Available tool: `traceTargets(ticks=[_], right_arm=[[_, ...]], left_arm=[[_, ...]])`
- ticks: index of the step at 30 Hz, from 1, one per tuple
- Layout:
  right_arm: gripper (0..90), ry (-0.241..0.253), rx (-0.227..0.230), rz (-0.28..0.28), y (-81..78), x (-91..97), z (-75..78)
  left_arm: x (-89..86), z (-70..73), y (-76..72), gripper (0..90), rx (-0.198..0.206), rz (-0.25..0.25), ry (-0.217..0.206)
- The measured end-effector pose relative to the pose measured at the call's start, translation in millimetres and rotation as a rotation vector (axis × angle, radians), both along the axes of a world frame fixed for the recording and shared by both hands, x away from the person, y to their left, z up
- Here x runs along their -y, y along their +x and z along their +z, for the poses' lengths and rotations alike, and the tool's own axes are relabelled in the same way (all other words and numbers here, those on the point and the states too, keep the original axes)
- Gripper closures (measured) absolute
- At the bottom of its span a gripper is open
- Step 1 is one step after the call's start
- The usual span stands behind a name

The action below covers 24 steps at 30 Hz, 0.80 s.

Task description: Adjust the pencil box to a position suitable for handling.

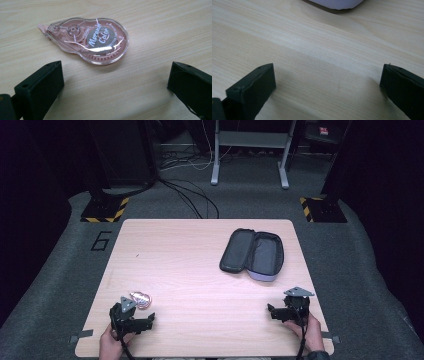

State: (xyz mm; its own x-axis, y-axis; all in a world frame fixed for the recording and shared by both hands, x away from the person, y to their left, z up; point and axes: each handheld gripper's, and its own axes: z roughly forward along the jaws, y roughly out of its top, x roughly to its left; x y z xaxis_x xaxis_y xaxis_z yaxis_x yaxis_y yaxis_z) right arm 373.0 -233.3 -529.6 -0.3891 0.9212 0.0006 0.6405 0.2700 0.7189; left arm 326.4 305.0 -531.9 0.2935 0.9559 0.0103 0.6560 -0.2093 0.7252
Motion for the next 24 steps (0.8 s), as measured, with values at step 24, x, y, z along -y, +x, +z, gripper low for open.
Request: traceTargets(ticks=[24], right_arm=[[1.9,-0.007,0.009,0.025,0.6,5.2,0.4]], left_arm=[[-10.6,9.4,-7.8,5.9,0.003,0.129,-0.099]])
